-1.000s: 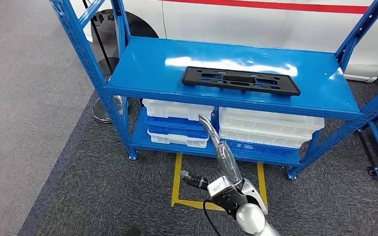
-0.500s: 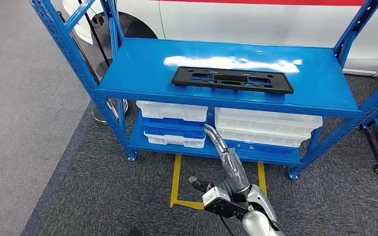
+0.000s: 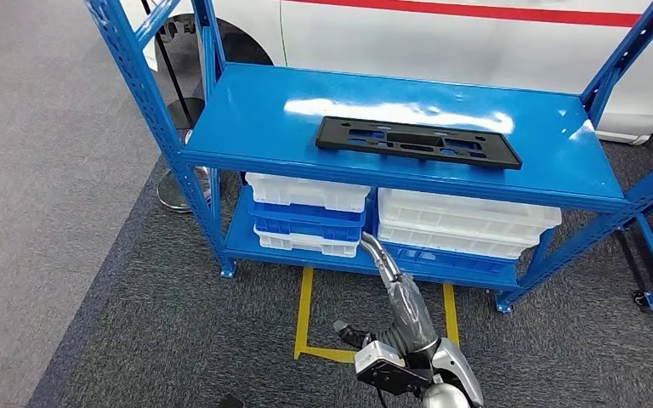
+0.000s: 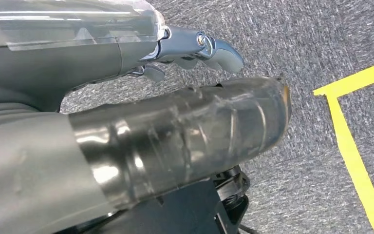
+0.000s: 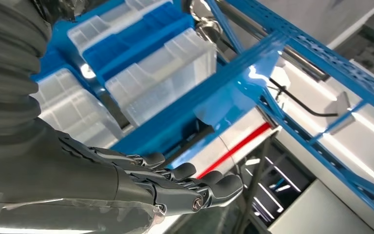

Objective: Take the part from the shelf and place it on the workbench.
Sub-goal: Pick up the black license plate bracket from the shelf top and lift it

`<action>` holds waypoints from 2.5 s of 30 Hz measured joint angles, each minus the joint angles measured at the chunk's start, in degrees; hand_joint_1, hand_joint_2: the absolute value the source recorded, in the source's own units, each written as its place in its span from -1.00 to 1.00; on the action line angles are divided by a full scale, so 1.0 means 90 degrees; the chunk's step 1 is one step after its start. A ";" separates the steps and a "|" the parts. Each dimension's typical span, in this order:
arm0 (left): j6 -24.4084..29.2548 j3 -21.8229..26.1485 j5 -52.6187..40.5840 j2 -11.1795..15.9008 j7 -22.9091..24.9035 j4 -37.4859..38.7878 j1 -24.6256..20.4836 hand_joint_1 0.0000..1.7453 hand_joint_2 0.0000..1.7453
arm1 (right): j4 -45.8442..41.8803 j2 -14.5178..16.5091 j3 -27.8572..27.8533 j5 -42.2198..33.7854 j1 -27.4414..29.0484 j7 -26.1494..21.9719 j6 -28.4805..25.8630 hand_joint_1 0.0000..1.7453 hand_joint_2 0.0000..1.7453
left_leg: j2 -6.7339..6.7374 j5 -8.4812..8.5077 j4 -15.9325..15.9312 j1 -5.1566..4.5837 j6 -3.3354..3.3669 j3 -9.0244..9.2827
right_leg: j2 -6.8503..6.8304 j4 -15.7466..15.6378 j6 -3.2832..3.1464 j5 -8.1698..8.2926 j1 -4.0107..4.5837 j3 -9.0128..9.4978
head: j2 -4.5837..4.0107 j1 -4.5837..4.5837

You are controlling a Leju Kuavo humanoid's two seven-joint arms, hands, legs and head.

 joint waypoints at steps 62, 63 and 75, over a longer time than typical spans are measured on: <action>0.0118 -0.0027 -0.0001 0.0036 0.0026 0.0048 0.0120 -1.00 -1.00 | -0.0638 0.0236 -0.0990 -0.0557 0.1345 -0.0331 -0.0090 -1.00 -1.00 | -0.0014 -0.0052 0.0031 0.0052 -0.0027 0.0033 | -0.0035 0.0290 0.0041 -0.0172 -0.0023 -0.0022 | 0.0000 -0.0060; 0.0123 -0.0030 -0.0009 0.0036 0.0032 0.0048 0.0123 -1.00 -1.00 | -0.0638 0.0236 -0.1000 -0.0593 0.1363 -0.0332 -0.0077 -1.00 -1.00 | -0.0016 -0.0051 0.0032 0.0043 -0.0025 0.0031 | -0.0035 0.0419 0.0035 -0.0158 -0.0022 -0.0086 | 0.0000 -0.0060; 0.0135 -0.0039 -0.0028 0.0022 0.0052 0.0048 0.0120 -1.00 -1.00 | -0.0693 0.0251 -0.1095 -0.0725 0.1399 -0.0347 -0.0071 -1.00 -1.00 | -0.0025 -0.0068 0.0043 0.0006 -0.0051 0.0063 | -0.0063 -0.1300 -0.0148 0.0646 0.0052 0.0742 | 0.0000 -0.0060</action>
